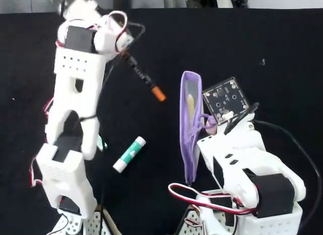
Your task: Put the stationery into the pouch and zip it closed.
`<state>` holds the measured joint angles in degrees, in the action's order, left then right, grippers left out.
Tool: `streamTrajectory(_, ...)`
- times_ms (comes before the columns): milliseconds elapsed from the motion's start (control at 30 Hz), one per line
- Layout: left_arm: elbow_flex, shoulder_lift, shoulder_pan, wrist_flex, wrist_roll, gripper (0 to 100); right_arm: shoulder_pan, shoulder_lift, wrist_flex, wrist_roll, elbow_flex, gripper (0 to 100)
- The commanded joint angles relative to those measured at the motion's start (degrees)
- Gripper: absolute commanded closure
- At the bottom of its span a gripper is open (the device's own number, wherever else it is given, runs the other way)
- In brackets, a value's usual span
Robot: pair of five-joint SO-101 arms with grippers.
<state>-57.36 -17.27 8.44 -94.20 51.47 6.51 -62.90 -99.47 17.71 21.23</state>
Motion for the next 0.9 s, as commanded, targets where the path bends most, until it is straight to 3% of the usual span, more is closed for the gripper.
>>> streamTrajectory(0,-29.8,0.6,2.2,-6.2,-0.9,97,-0.6,-0.2,-0.5,-0.2,-0.1,98.7)
streamTrajectory(100,-38.4,0.5,2.9,-6.0,-3.7,97,-0.6,-0.2,-0.5,-0.2,-0.1,98.7)
streamTrajectory(500,-36.9,0.7,12.5,-5.0,-5.4,97,-0.6,-0.2,-0.5,-0.1,0.7,98.7)
streamTrajectory(633,-36.4,0.6,16.3,-5.1,-9.1,97,-0.6,-0.2,-0.5,-0.1,0.7,98.7)
streamTrajectory(867,-36.8,-3.0,17.0,-5.3,-19.5,97,-0.6,-0.2,-0.5,-0.1,0.7,98.7)
